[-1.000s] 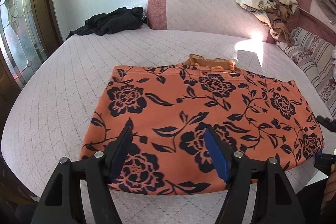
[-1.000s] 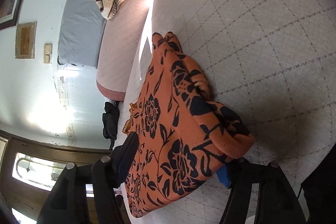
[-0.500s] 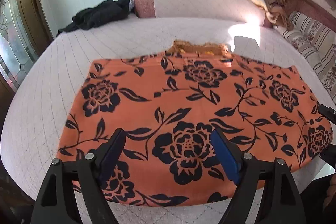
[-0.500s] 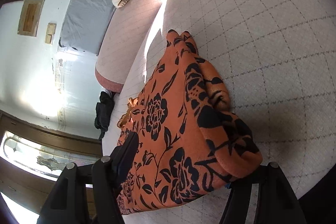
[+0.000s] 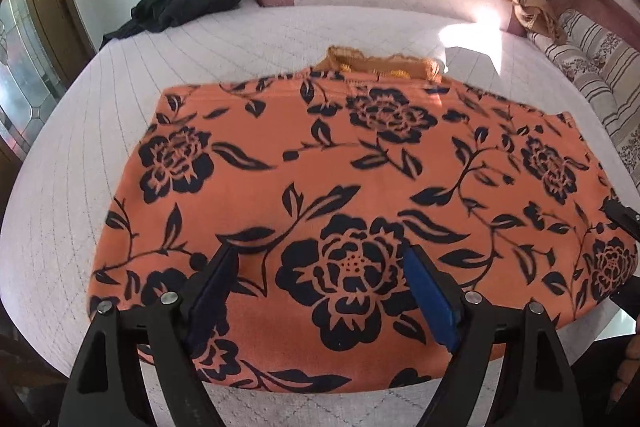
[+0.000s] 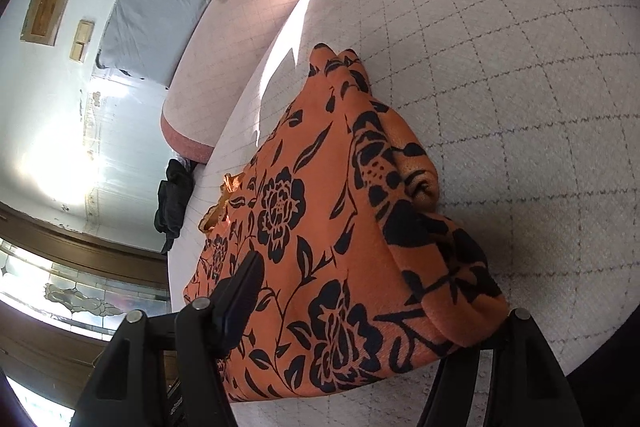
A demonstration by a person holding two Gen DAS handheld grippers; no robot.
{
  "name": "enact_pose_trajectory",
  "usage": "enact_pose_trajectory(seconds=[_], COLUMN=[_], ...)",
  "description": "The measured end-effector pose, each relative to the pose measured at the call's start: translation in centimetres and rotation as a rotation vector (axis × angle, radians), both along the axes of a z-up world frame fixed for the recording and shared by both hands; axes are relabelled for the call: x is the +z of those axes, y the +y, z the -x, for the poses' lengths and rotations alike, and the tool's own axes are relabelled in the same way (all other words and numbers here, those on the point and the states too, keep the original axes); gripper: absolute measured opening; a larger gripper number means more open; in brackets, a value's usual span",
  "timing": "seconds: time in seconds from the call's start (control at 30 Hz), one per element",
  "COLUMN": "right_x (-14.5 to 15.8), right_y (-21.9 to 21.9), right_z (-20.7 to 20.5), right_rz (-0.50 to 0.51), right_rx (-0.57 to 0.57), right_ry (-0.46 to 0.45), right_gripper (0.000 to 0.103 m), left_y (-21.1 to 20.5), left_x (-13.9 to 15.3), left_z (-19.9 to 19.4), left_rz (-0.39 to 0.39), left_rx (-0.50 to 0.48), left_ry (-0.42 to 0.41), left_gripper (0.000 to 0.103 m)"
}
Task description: Fold small clothes
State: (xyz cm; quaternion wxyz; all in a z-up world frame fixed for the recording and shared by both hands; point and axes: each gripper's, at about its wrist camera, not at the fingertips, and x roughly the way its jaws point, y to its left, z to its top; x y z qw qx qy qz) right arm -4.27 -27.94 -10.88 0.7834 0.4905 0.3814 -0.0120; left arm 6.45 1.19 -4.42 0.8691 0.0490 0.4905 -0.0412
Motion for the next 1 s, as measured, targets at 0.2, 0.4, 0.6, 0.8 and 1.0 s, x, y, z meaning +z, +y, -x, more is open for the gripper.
enact_pose_trajectory(seconds=[0.2,0.4,0.6,0.8,1.0], right_x=[0.2,-0.6,0.6,8.5,15.9], right_y=[0.4,-0.1,0.3,5.6,19.0], right_z=[-0.6,-1.0,-2.3,-4.1,-6.0], right_rz=[0.024,0.006,0.131,0.422,0.681], right_rx=[0.016,0.018,0.069,0.181,0.431], right_ry=[0.011,0.011,0.055,-0.067,-0.267], right_gripper=[0.070,0.065,0.022,0.018,0.018], left_y=[0.3,0.9,-0.2,5.9,18.6], left_x=[-0.1,1.4,-0.6,3.7,7.4], left_z=[-0.1,0.5,0.1,1.1,3.7], left_rz=[0.011,0.002,-0.089,0.084,0.188], left_rx=[-0.002,0.001,-0.056,0.067,0.370], left_ry=[-0.005,-0.095,-0.061,-0.116,-0.223], left_gripper=[0.085,0.085,0.084,0.084,0.085])
